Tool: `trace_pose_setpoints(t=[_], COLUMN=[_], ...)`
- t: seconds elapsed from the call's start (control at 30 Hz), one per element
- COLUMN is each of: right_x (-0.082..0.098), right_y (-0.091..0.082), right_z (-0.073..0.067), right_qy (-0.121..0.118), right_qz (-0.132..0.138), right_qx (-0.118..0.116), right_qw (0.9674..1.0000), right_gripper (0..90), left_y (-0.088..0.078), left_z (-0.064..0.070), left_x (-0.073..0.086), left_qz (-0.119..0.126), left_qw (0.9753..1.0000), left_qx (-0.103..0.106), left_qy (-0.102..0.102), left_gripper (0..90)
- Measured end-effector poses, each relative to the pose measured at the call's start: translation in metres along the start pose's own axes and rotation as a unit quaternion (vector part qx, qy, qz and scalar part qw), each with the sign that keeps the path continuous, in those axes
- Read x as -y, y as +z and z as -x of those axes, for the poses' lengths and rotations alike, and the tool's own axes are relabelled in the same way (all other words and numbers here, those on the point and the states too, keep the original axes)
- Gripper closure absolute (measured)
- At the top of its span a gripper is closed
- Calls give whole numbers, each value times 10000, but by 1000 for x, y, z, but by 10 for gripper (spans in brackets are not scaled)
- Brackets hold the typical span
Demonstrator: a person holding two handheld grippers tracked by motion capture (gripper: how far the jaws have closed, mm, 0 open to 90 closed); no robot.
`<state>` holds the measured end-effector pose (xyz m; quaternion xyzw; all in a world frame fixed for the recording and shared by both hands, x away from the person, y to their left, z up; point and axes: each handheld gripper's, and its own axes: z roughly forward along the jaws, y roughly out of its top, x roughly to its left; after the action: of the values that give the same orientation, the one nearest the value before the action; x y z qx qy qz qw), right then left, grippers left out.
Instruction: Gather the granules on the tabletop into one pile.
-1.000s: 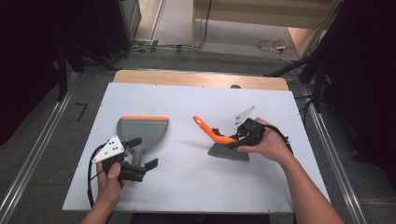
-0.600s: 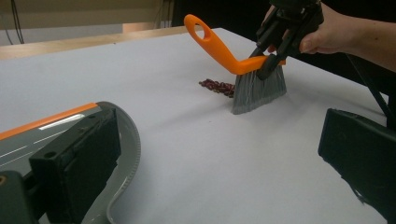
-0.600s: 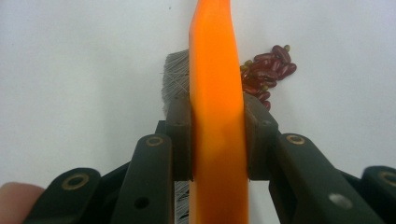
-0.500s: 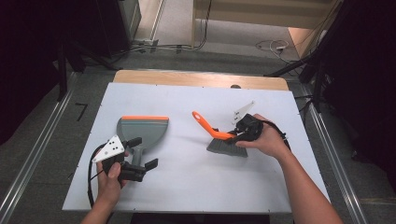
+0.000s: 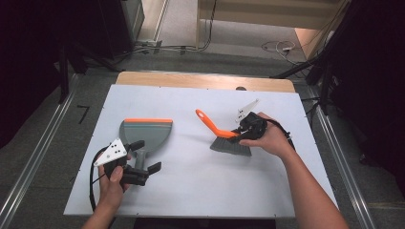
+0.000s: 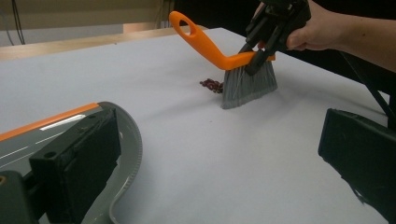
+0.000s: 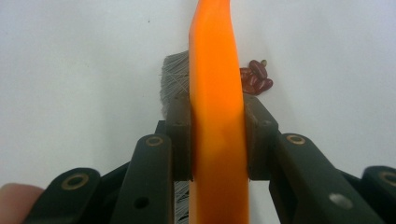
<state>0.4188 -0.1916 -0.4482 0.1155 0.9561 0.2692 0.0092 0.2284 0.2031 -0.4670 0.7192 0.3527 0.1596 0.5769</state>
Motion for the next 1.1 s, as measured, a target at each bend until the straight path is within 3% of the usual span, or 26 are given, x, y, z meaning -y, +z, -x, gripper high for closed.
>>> trace_pose_setpoints(t=[0.13,0.33,0.53,0.9,0.97,1.1], right_x=[-1,-1,-5,-9,-9,-10], right_y=[1,2,2,2,3,0], right_z=[5,11,17,23,25,21], right_qy=[-50,80,-4,123,56,66], right_qz=[15,99,45,33,53,31], right_qx=[-14,-28,7,54,53,100], right_qw=[10000,9999,10000,9999,10000,9999], right_gripper=[673,673,673,674,674,678], left_y=[0,1,2,3,3,2], left_z=[0,-1,1,0,0,-1], left_x=[0,0,0,0,0,0], left_qz=[3,-6,-20,-8,-17,-6], left_qw=[10000,10000,10000,10000,10000,10000], left_qx=[12,28,65,77,74,62], left_qy=[12,12,29,11,18,11], left_gripper=[0,0,0,0,0,0])
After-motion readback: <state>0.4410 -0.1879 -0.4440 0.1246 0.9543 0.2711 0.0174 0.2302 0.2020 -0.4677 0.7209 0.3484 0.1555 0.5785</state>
